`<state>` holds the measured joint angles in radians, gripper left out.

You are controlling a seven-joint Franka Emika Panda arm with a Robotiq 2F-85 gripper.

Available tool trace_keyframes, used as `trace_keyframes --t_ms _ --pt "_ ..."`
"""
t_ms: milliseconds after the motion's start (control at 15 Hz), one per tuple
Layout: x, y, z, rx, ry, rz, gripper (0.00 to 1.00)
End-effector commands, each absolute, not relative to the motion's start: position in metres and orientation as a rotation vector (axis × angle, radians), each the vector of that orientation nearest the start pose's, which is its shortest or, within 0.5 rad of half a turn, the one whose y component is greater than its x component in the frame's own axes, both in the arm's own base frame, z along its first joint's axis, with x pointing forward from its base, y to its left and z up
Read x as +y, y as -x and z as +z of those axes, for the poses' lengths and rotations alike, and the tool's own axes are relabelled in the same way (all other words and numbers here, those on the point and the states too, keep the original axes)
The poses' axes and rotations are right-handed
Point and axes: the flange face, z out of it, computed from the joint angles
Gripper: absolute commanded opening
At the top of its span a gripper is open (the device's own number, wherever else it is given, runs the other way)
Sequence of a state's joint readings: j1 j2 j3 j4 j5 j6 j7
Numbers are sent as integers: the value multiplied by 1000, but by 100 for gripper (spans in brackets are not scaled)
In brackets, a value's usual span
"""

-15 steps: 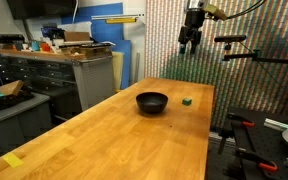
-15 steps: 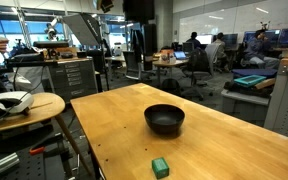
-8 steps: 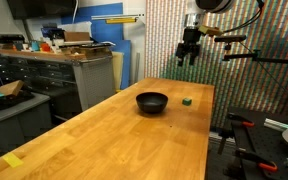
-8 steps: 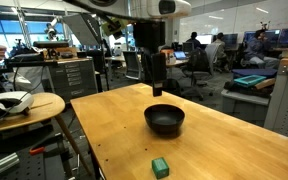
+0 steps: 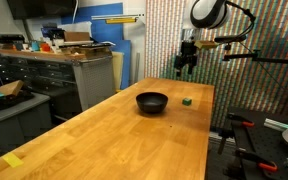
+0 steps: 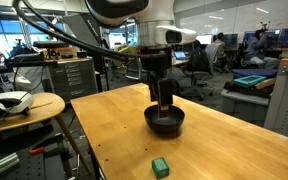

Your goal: Put the green block in the black bowl

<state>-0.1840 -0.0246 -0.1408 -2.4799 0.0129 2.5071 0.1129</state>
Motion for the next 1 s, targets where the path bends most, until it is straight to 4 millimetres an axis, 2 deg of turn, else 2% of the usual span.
trace_keyframes --t_ms 0,933 --pt "-159 -450 283 696 3099 -104 100" --pt "-170 -438 193 681 3099 100 100"
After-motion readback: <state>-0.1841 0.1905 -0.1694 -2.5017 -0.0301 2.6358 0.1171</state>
